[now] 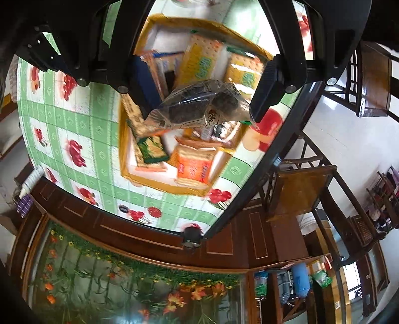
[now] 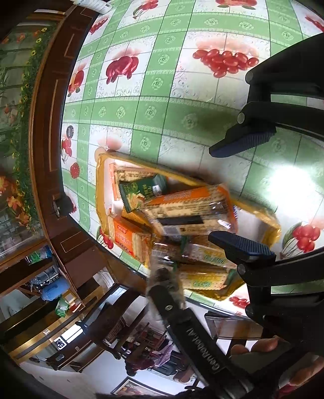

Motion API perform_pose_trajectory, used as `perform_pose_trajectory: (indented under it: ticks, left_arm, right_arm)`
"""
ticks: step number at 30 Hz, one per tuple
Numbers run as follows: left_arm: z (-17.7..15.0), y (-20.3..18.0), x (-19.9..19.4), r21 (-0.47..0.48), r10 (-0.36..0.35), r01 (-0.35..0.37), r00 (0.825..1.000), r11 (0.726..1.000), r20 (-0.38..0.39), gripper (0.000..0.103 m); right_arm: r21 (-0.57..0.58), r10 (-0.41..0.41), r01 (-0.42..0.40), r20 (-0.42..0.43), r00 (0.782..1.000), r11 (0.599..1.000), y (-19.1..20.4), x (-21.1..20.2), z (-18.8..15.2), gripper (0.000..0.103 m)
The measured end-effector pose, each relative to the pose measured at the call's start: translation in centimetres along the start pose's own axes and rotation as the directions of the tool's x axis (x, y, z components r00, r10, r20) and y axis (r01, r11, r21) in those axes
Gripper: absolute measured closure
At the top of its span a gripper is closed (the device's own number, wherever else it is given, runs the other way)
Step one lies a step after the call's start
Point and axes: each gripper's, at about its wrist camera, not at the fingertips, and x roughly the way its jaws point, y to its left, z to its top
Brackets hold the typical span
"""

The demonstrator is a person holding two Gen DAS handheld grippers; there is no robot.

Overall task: Organize snacks
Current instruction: 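Lower the clear dark-snack bag into the tray and open the left tool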

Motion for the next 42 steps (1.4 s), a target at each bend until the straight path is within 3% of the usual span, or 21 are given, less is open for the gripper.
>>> perform_pose_trajectory:
  ticks: [7, 16, 23, 29, 35, 42]
  left_arm:
    - [-3.7, -3.0, -1.0, 0.063, -0.025, 0.026, 0.999, 0.998, -0.022, 0.032]
    - [-6.3, -4.5, -1.8, 0.054, -0.049, 0.052, 0.997, 0.997, -0.062, 0.032]
    - [-8.4, -6.6, -3.0, 0.066, -0.108, 0.112, 0.992, 0.991, -0.066, 0.032]
    - [-9.9, -8.5, -3.9, 0.11, -0.068, 0.07, 0.997, 0.991, -0.023, 0.032]
    - [-10.7, -8.7, -4.8, 0.095, -0.079, 0.08, 0.997, 0.992, -0.015, 0.032]
    - [-11.5, -7.0, -5.2, 0.075, -0.056, 0.056, 0.998, 0.996, -0.001, 0.032]
  right_arm:
    - [0.019, 0.003, -0.002, -0.015, 1.0, 1.0, -1.9, -0.9, -2.9, 0.04]
    - [0.07, 0.03, -0.028, -0.03, 0.999, 0.997, -4.5, -2.2, -6.5, 0.039]
    - [0.097, 0.023, -0.022, -0.012, 1.0, 0.995, -6.2, -3.6, -9.0, 0.036]
    - [0.149, 0.039, -0.035, -0.027, 0.999, 0.988, -8.3, -4.0, -10.9, 0.034]
    - [0.177, 0.043, -0.036, -0.035, 0.998, 0.984, -9.6, -4.4, -12.5, 0.034]
    - [0.117, 0.025, -0.026, 0.013, 1.0, 0.993, -7.6, -5.0, -12.6, 0.034]
